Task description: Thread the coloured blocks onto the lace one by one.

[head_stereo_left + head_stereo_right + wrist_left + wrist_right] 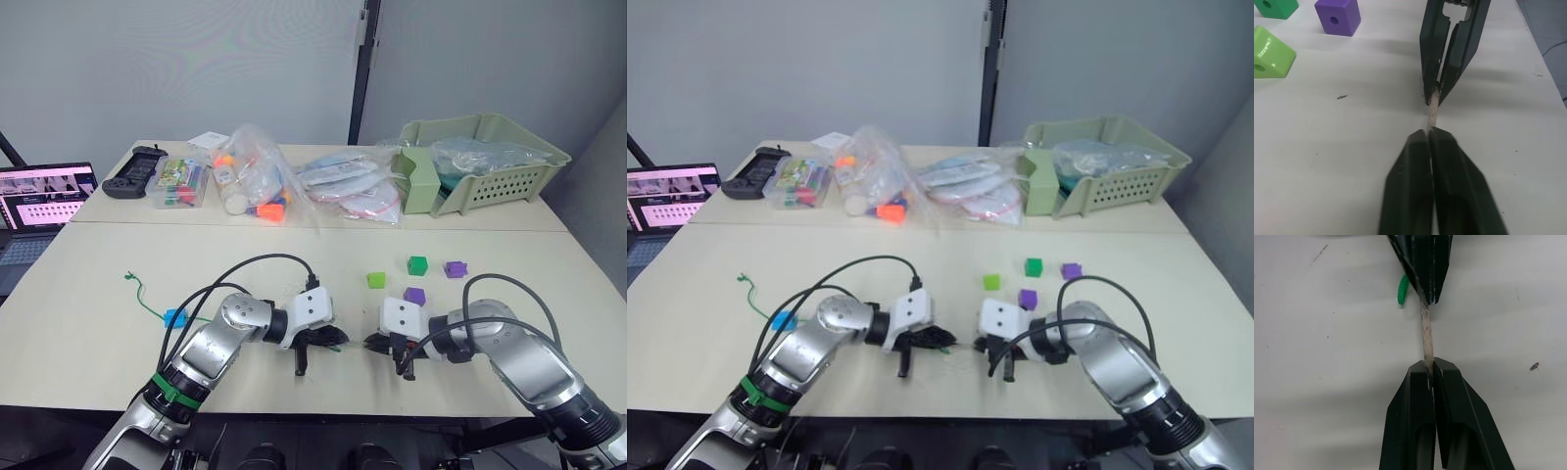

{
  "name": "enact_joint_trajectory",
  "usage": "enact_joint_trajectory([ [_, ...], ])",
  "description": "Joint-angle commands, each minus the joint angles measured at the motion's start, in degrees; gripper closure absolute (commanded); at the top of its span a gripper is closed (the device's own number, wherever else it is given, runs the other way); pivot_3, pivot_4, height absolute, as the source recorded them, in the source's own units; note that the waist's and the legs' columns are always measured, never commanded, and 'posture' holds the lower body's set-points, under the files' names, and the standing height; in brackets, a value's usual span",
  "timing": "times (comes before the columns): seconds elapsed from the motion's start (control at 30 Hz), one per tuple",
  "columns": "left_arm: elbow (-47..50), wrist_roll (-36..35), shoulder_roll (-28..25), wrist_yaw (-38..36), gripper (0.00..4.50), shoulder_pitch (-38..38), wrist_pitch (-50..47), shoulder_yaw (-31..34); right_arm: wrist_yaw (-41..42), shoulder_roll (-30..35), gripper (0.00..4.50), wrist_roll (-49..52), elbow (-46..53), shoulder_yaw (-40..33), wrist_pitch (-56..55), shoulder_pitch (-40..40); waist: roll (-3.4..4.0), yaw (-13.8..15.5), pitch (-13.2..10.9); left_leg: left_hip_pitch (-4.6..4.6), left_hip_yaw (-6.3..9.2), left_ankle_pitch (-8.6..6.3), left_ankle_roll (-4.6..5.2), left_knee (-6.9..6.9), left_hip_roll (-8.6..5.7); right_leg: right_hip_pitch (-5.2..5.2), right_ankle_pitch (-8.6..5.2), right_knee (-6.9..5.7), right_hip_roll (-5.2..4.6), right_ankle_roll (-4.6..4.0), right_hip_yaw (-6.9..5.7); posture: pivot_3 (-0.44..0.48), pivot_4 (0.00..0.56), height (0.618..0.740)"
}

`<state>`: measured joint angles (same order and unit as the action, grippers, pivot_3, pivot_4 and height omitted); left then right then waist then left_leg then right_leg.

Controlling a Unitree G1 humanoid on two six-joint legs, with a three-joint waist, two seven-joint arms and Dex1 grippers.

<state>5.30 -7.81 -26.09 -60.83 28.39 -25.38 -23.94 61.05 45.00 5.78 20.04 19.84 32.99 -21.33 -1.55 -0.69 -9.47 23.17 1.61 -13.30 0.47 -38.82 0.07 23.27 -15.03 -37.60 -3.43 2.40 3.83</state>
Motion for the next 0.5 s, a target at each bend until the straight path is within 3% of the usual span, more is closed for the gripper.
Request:
enact_joint_trajectory([
  [0.03, 0.7, -0.1, 0.2, -0.1, 4.48, 0.5, -0.3, -0.2, -0.1, 0.1, 4.5, 0.2, 1.7, -0.6, -0.2, -0.8, 0.0, 0.0, 0.0, 0.0, 0.0, 0.0, 0.0, 0.0, 0.0, 0.0, 0.0, 0.0, 0.0, 0.0, 0.0, 0.0, 0.15, 0.74],
  [0.5, 2.3, -2.2, -0.4, -2.1, 4.48, 1.0, 0.9, 1.4, -0.2, 0.2, 4.5, 0.0, 1.7, -0.7, -0.1, -0.9, 0.0, 0.0, 0.0, 0.0, 0.0, 0.0, 0.0, 0.0, 0.0, 0.0, 0.0, 0.0, 0.0, 0.0, 0.0, 0.0, 0.15, 0.74],
])
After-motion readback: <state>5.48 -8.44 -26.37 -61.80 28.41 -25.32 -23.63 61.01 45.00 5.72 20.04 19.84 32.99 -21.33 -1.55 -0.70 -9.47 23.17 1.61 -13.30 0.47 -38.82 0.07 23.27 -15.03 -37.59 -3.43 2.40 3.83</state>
